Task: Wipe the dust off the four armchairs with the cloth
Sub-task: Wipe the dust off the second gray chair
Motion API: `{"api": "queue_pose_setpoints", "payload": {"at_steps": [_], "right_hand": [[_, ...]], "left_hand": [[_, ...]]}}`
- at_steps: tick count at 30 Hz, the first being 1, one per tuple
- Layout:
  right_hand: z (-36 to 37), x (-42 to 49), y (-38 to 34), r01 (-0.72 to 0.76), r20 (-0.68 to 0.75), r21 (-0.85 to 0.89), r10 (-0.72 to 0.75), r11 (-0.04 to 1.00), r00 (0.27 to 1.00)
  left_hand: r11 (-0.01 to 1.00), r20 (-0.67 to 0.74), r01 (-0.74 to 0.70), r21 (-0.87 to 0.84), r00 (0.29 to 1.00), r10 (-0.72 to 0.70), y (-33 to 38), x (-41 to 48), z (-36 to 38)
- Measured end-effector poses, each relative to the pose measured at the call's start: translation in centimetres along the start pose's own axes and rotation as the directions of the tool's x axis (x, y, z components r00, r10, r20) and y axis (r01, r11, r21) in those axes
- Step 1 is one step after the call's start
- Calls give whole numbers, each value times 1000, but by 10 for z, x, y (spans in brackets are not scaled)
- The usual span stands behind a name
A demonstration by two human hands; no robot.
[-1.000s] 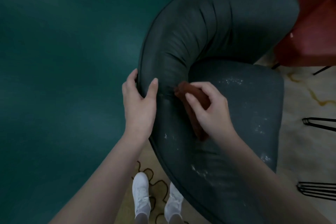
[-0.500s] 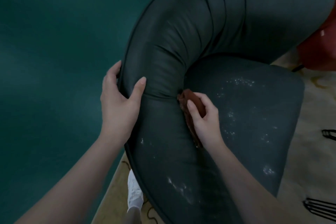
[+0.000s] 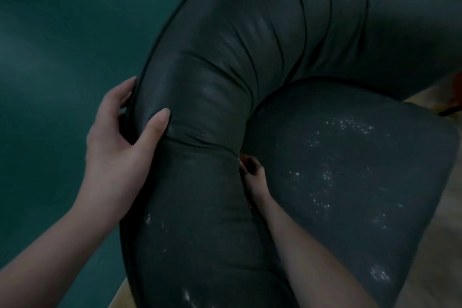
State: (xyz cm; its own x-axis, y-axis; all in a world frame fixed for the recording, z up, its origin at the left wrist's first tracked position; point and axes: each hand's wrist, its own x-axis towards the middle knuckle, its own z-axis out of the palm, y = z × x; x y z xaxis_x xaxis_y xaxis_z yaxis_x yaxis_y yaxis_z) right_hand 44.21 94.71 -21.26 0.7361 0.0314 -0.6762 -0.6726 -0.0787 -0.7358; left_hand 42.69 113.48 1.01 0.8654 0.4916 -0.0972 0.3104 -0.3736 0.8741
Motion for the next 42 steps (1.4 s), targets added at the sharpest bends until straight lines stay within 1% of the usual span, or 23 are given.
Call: {"api": "queue_pose_setpoints", "payload": {"at_steps": [9,10,13,15,18,21,24,27,32,42], "right_hand": [[10,19,29,-76,54,-30,78,997,996],[11,19,28,-97,65,-12,98,995,993],[15,12,23,-150,78,128,140,980,987],[15,8,20,-169,94,189,154,967,984],[12,1,14,-179,115,249,154,952,981],[9,-12,-6,-179,141,350,137,920,980],[6,-27,-23,-134,157,365,81,921,984],[2,-43,-36,-47,127,331,5,943,992],[-7,-71,-56,86,99,325,-125,942,987],[-14,-100,-82,209,70,289,-238,934,969]], "left_hand": [[998,-28,-44,-43,999,43,-9,1,2],[998,-27,-44,-45,999,43,-10,1,2],[999,-24,-41,-27,999,40,-9,0,2],[999,-22,-41,-10,999,41,-8,0,1],[999,-22,-44,9,999,44,-6,-1,2],[999,-17,-40,14,999,40,-5,0,3],[999,-10,-48,-3,999,48,-9,1,2],[999,-13,-44,-1,999,44,-10,3,1],[999,2,-35,21,999,35,-9,3,1],[1000,19,0,3,1000,-1,-6,2,0]]}}
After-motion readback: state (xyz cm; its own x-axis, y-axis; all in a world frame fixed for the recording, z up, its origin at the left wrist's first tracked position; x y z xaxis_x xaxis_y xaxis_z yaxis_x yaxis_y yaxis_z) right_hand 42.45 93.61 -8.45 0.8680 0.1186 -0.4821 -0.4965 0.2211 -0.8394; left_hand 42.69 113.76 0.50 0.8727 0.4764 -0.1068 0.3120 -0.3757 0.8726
